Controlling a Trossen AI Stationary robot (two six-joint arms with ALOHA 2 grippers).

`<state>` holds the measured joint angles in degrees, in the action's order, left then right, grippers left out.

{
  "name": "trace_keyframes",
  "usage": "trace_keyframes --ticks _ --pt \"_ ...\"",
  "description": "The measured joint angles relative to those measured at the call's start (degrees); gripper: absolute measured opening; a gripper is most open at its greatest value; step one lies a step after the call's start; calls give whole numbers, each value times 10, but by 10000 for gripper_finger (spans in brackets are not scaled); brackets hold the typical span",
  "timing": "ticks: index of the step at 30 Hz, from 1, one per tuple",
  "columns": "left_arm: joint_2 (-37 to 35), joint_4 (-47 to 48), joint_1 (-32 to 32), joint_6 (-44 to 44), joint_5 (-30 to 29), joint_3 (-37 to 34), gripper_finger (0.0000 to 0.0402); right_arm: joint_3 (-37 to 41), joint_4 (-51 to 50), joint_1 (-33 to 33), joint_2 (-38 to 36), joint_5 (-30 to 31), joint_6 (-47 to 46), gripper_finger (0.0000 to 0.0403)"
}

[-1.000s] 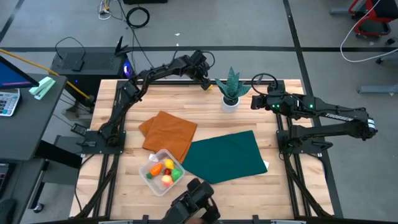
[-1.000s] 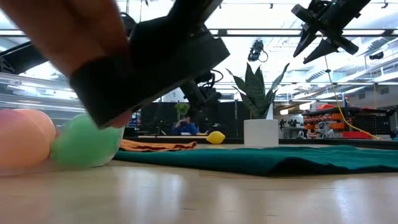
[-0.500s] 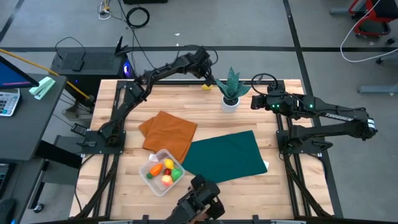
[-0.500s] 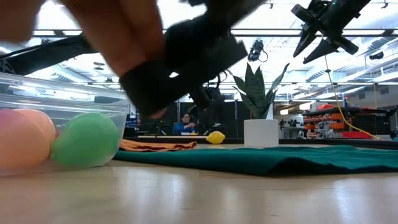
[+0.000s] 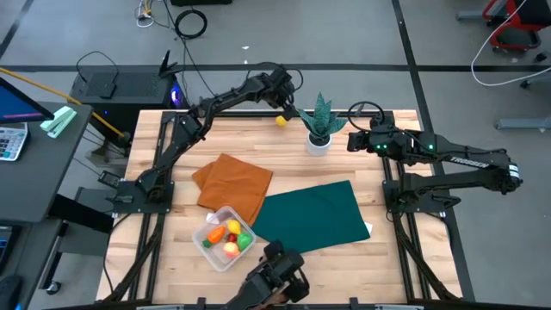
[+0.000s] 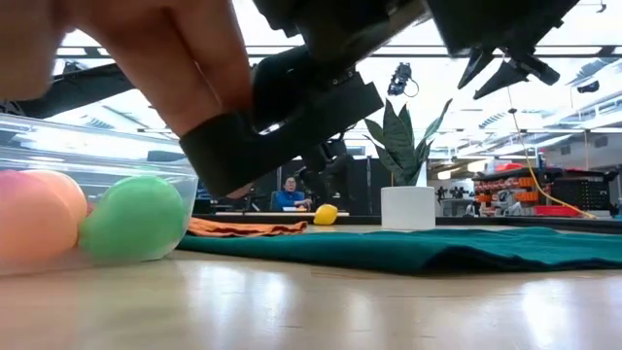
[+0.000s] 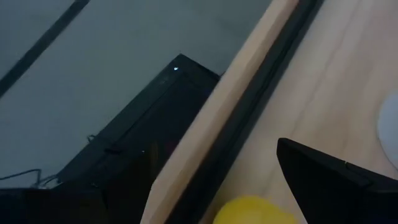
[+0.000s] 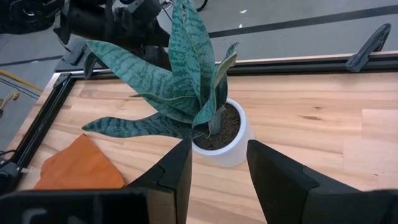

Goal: Pick and placing Produce into tupperware
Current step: Put the lemon into the transparent container

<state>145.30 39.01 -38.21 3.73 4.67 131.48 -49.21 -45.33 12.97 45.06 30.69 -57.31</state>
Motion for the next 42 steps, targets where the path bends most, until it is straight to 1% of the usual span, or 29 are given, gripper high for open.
trace_keyframes --ticks 5,7,14,19,22,25,34,38,42 --pt "1 27 -2 22 44 -1 338 0 0 0 0 -1 0 121" --pt "1 35 -2 17 50 -1 338 0 0 0 0 -3 0 121" --pt "1 42 -3 -72 50 -1 338 0 0 0 0 -10 0 121" --pt "1 45 -3 -120 50 -1 338 0 0 0 0 -10 0 121" --pt "1 73 -4 -151 45 9 338 0 0 0 0 -10 0 121" --pt "0 75 -5 -148 24 11 338 0 0 0 0 -10 0 121" --pt "-3 141 -6 -149 23 11 339 0 0 0 0 -10 1 121" --pt "-3 146 -6 -160 55 11 339 0 0 0 0 -10 3 121" --pt "-3 145 -6 -139 73 11 339 0 0 0 0 -10 4 121"
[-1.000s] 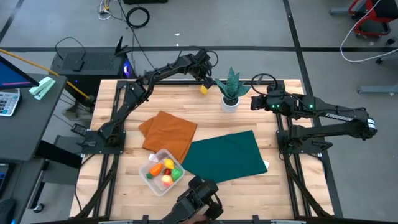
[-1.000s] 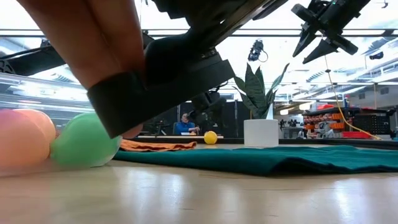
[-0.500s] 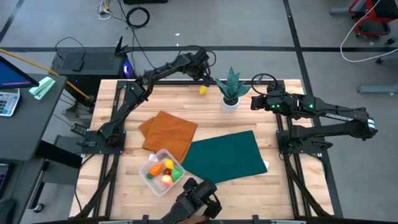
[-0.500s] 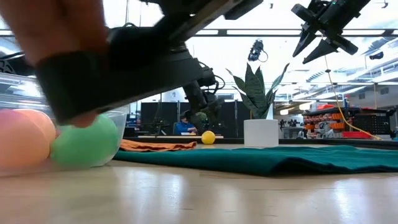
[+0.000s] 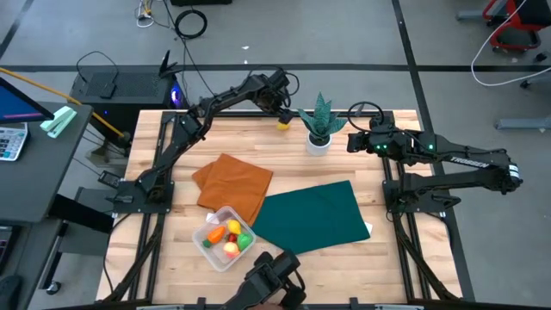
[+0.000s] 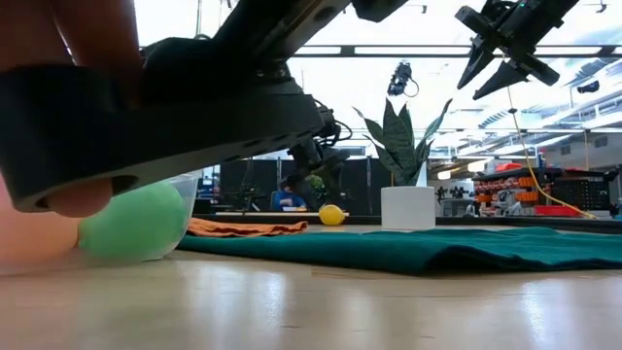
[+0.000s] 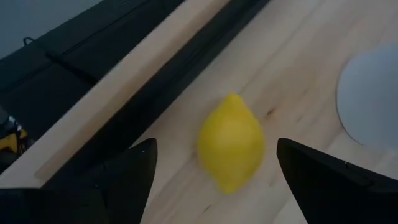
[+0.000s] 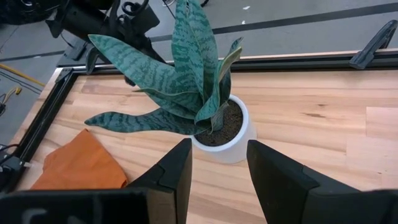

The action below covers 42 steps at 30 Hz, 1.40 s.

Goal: Pick and placing Produce into tupperware
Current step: Put the lemon into the transparent container

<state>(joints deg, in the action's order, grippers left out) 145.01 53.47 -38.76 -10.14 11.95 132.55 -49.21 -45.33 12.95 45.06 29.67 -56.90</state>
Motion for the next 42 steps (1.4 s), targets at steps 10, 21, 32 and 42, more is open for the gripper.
trace_keyframes --ticks 10,21,32,42 --pt "0 0 5 10 39 0 339 0 0 0 0 0 0 121" --pt "1 12 38 145 86 0 339 0 2 0 0 0 -1 121" --pt "28 32 54 133 59 3 330 0 13 1 0 0 -4 121" --pt "30 39 54 138 65 3 254 0 13 1 0 0 -4 121"
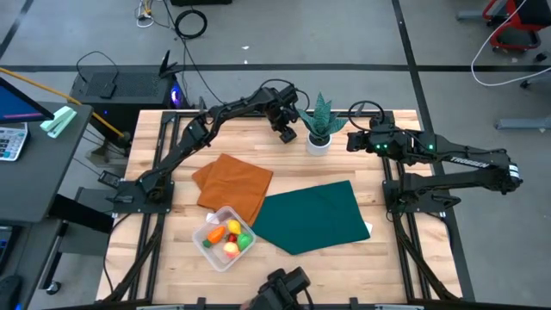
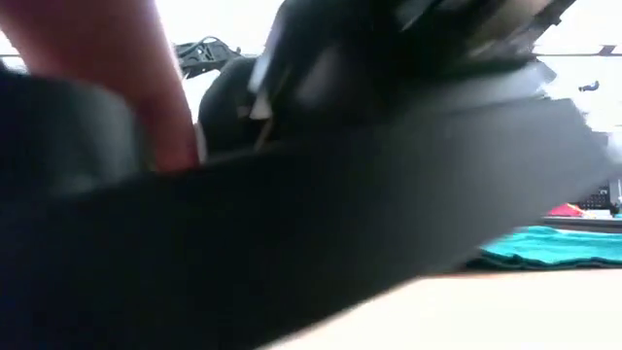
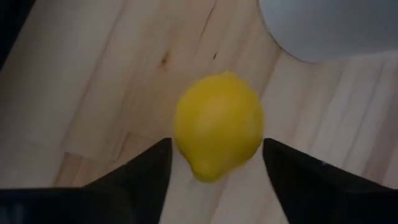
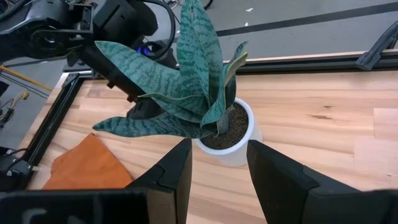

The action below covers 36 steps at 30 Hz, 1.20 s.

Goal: Pick and placing Produce into tupperware
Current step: Put the lemon into the transparent container

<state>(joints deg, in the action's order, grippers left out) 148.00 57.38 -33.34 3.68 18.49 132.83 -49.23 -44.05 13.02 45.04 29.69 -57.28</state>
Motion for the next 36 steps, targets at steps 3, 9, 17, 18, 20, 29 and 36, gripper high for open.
trace_keyframes --ticks 3,9,17,18,20,29,36 --pt "0 -1 2 1 7 0 209 0 0 0 0 0 0 121" --pt "0 -5 9 24 15 0 138 0 0 0 0 0 4 121" --pt "0 -5 11 26 14 0 133 0 0 0 0 0 4 121" --pt "0 -5 11 26 14 0 133 0 0 0 0 0 4 121" --pt "0 -5 10 27 13 0 132 0 0 0 0 0 4 121" --pt "0 -5 11 35 7 0 126 0 0 0 0 0 5 121" --pt "-1 -5 11 36 6 0 125 0 0 0 0 0 5 119"
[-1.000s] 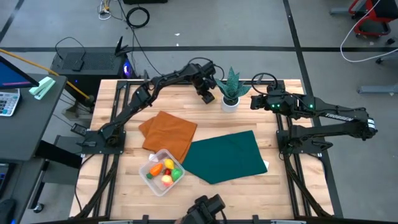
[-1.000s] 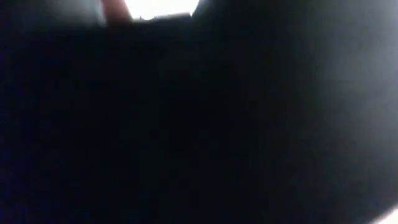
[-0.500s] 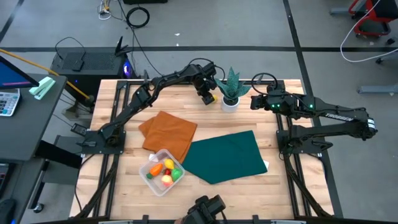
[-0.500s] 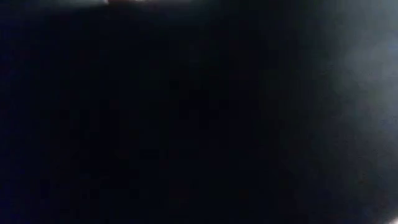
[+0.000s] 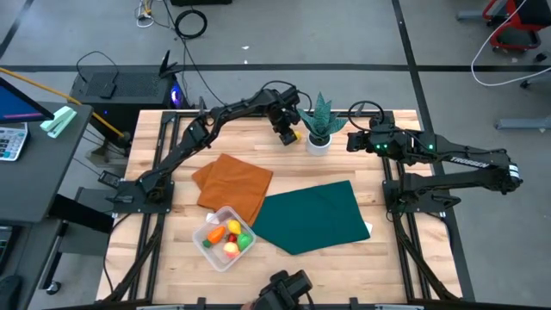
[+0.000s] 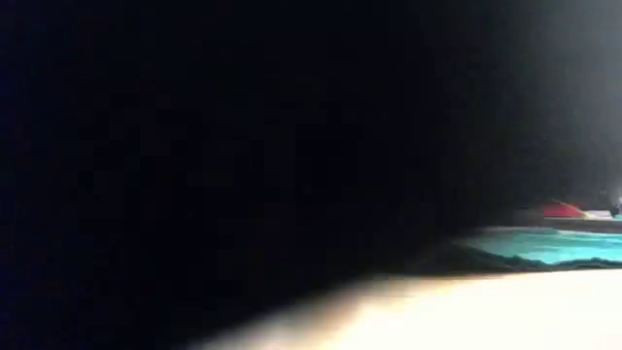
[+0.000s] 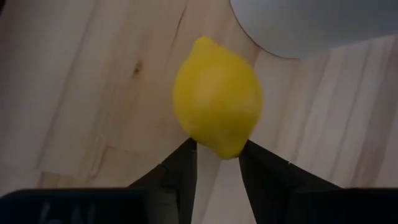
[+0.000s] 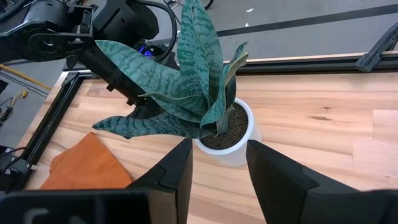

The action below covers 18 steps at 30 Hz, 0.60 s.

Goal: Pick and placing Produce into tupperware
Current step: Put the lemon into the transparent container

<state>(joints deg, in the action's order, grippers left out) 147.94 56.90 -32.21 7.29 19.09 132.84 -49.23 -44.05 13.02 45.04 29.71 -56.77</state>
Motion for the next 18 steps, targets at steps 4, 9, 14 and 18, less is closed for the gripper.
trace_keyframes --ticks 4,9,14,18 --pt "-13 0 -4 -23 2 0 103 0 0 0 0 0 0 112" --pt "-34 -8 -22 -25 4 0 22 0 0 0 0 0 0 103" --pt "-36 -8 -37 -41 31 0 18 0 0 0 0 0 3 95" --pt "-36 -17 -40 -38 32 0 39 0 0 0 0 0 4 92"
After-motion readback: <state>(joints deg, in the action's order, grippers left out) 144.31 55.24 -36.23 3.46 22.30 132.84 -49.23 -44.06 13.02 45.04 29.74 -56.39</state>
